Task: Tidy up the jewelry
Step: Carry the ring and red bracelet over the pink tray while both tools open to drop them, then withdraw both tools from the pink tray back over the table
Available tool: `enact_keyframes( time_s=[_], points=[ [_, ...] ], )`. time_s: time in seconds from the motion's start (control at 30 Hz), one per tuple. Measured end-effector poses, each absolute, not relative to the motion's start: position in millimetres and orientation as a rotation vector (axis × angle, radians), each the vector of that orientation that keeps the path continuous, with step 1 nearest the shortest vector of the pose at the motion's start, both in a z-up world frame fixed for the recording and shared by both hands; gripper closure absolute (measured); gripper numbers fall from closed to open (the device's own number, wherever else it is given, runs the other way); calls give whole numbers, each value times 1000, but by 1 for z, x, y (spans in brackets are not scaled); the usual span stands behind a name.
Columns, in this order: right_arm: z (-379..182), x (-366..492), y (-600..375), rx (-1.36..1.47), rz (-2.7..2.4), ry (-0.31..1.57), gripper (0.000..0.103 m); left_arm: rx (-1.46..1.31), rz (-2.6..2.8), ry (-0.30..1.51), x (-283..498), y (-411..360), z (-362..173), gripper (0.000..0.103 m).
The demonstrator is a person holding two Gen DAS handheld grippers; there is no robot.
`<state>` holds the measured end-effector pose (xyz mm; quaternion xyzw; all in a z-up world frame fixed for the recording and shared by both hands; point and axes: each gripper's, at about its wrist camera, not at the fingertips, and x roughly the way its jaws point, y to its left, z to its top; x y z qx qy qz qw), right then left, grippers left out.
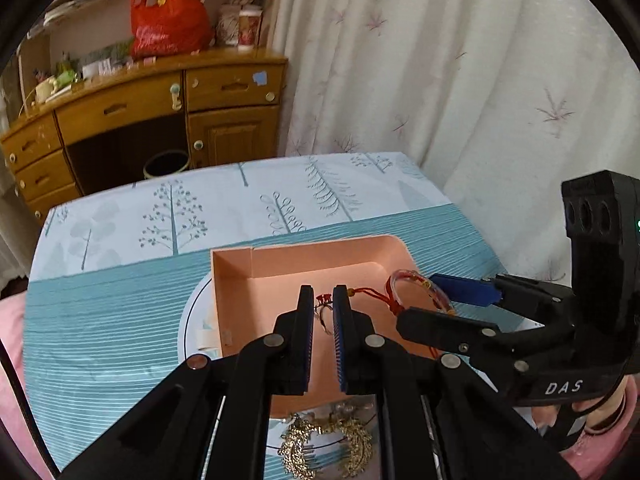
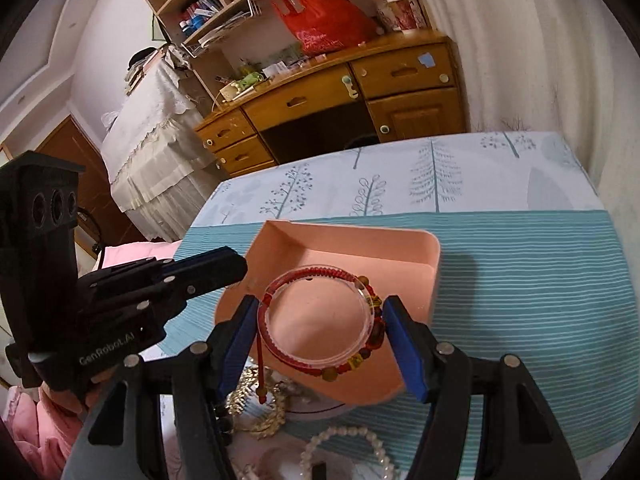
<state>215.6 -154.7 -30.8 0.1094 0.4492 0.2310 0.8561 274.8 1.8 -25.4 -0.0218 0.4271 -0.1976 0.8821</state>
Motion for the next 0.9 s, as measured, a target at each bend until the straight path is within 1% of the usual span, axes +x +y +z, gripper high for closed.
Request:
enact_keyframes(
  time_s=[0.03, 0.07, 0.13, 0.23, 0.3, 0.33, 0.37, 0.57, 0.63, 0.8, 0.9],
  points=[
    [-33, 216, -156, 235, 489, 952, 38, -45, -402, 900, 276, 2, -27, 79],
    [-35, 217, -156, 242, 491, 964, 38, -47, -394, 905, 274, 3, -27, 57],
    [-36, 219, -159, 266, 481, 981, 38, -54, -365, 908, 273, 6, -24, 32],
    [-29, 216, -168, 312, 471, 968, 38, -50, -350, 880, 265, 11, -10, 32],
    [-18, 210, -173, 325, 461, 949, 38, -45, -336, 868, 253, 15, 1, 29],
    [-10, 202, -177, 327, 452, 931, 38, -42, -330, 867, 248, 17, 5, 25],
    [-2, 195, -180, 326, 446, 913, 38, -38, -323, 867, 242, 18, 9, 23],
    [33, 141, -191, 258, 433, 795, 37, -25, -292, 884, 197, 31, 29, 23],
    [41, 121, -194, 241, 445, 759, 35, -30, -292, 895, 180, 36, 32, 23],
    [51, 72, -193, 177, 448, 687, 34, 9, -240, 913, 147, 41, 33, 21],
    [50, 46, -191, 128, 444, 655, 34, 58, -198, 930, 130, 39, 25, 18]
  ],
)
